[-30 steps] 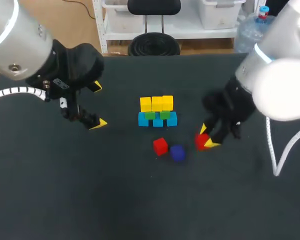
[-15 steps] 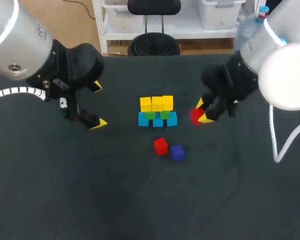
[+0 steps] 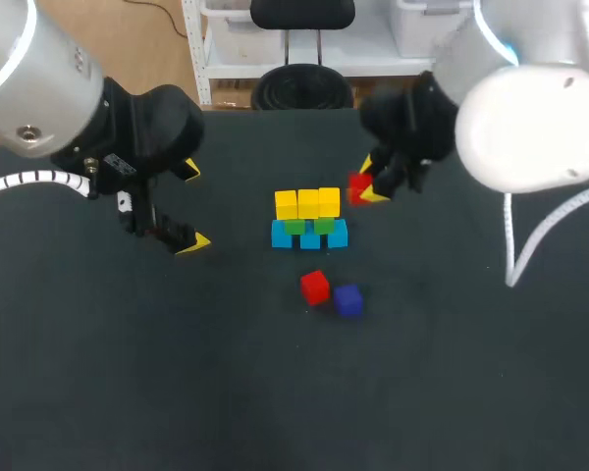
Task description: Place the blue cubes, place green cubes on the blue cubes, place the yellow cubes on the green cubes, then place the red cubes on the yellow cubes, and place purple cube on the red cubes.
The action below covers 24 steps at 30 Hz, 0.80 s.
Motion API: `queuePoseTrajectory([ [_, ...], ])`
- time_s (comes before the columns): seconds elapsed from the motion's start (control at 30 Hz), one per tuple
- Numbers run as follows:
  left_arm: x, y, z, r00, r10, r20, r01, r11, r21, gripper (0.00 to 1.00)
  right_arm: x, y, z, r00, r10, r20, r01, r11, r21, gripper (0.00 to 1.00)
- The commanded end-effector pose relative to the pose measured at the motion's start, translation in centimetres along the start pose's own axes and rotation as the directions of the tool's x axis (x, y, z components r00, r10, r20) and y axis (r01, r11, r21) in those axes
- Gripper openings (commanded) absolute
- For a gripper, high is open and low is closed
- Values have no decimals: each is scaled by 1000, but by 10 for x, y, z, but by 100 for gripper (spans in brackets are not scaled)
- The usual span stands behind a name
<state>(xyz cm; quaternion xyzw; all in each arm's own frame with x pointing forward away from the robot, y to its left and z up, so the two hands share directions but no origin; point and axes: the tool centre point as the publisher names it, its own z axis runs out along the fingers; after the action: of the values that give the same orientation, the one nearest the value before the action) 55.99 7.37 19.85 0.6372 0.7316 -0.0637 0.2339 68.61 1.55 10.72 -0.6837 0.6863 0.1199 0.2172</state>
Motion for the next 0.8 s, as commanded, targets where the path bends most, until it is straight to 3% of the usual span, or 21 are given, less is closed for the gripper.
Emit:
queuePoseTrajectory([
  [0.03, 1, 0, 0, 1000, 1, 2, -1, 1000, 1, 100, -7, -10, 5, 1000, 9, -20, -9, 1000, 0, 0],
  [0.8, 1, 0, 0, 1000, 1, 2, -1, 1000, 1, 100, -36, -22, 40, 998, 40, -38, -41, 998, -39, 0],
])
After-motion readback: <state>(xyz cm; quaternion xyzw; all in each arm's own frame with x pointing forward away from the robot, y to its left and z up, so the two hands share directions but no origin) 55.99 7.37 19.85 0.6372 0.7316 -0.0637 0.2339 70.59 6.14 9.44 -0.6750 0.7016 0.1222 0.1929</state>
